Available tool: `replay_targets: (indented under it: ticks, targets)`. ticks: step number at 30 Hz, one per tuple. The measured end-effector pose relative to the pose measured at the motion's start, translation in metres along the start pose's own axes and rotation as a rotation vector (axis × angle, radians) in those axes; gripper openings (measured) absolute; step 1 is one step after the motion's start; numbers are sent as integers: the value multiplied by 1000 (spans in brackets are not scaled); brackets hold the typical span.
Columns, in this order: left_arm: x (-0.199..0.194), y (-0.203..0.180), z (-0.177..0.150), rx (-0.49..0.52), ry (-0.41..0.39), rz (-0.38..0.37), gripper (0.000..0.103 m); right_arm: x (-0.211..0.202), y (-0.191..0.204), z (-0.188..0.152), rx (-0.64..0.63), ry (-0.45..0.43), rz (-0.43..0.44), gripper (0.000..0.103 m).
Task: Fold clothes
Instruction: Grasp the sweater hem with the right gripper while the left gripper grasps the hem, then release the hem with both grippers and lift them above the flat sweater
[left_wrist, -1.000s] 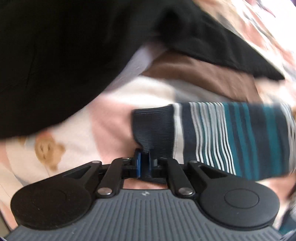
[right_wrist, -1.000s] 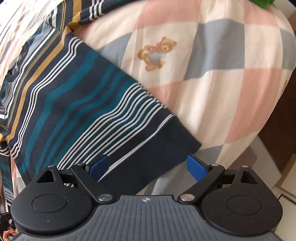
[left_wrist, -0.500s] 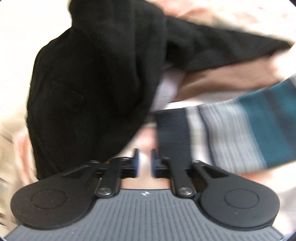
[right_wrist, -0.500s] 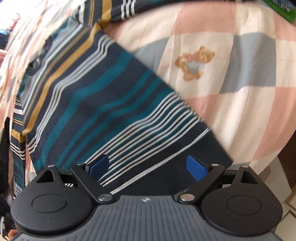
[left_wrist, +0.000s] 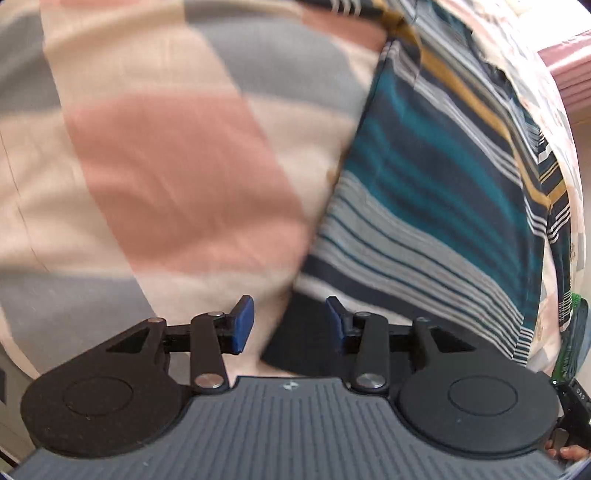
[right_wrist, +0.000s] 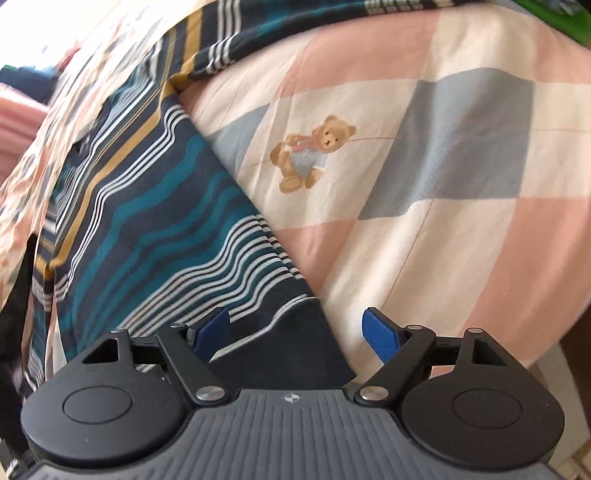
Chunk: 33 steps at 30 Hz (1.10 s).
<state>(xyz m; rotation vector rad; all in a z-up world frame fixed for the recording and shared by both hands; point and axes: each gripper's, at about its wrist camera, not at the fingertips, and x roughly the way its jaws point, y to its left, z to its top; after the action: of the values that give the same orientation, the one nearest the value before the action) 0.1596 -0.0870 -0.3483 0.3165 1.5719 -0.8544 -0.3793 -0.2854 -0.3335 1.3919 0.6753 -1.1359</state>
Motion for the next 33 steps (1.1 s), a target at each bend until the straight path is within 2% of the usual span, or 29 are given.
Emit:
replay_targets:
  ticks: [3, 5, 6, 7, 8, 9, 12, 15, 17, 18, 20, 21, 23, 24, 25, 26, 27, 29, 30, 31, 33]
  targets:
    - [19, 4, -12, -8, 25, -12, 44, 12, -9, -2, -24, 6, 12, 81]
    - [29, -2, -19, 14, 13, 9, 44, 22, -15, -4, -31, 28, 24, 82]
    - [31, -5, -22, 20, 2, 22, 41, 27, -18, -4, -34, 39, 30, 79]
    - [31, -7, -23, 17, -5, 22, 34, 30, -19, -7, -47, 65, 55, 73]
    - [29, -8, -24, 11, -5, 10, 4, 35, -17, -8, -60, 106, 77, 38]
    - [25, -10, -26, 10, -11, 9, 4, 35, -15, -9, -74, 130, 89, 5]
    - [-3, -19, -36, 62, -56, 41, 3, 15, -12, -8, -109, 149, 131, 4]
    - [-34, -12, -46, 27, -89, 10, 4, -16, -20, -4, -105, 139, 175, 4]
    - [-40, -9, -52, 22, -102, 14, 4, -25, -28, -6, -95, 144, 185, 3]
    - [-37, -9, -54, 29, -100, 36, 4, -22, -29, -9, -97, 152, 169, 3]
    - [-26, -9, -55, 54, -89, 105, 6, 0, -24, -17, -160, 180, 84, 4]
    - [-19, -11, -55, 71, -77, 162, 6, 14, -17, -18, -205, 199, 40, 4]
    - [-1, -18, -57, 107, -42, 289, 5, 24, -11, -18, -209, 202, -17, 6]
    - [2, -22, -59, 122, -43, 319, 7, 29, -8, -18, -211, 203, -45, 7]
    - [0, -26, -60, 124, -49, 337, 8, 25, -5, -17, -201, 204, -52, 11]
    - [-5, -29, -61, 114, -46, 342, 8, 16, -3, -18, -228, 193, -76, 23]
    - [-12, -33, -62, 108, -41, 342, 9, 8, 0, -19, -256, 182, -101, 40]
    - [-30, -47, -70, 130, -42, 362, 15, -10, 2, -27, -344, 154, -222, 59]
    - [-40, -55, -75, 150, -46, 370, 22, -20, 2, -30, -367, 146, -251, 59]
    - [-51, -66, -81, 172, -49, 369, 26, -32, 0, -33, -367, 134, -243, 59]
    - [-70, -91, -92, 214, -67, 338, 35, -56, 1, -38, -317, 114, -183, 65]
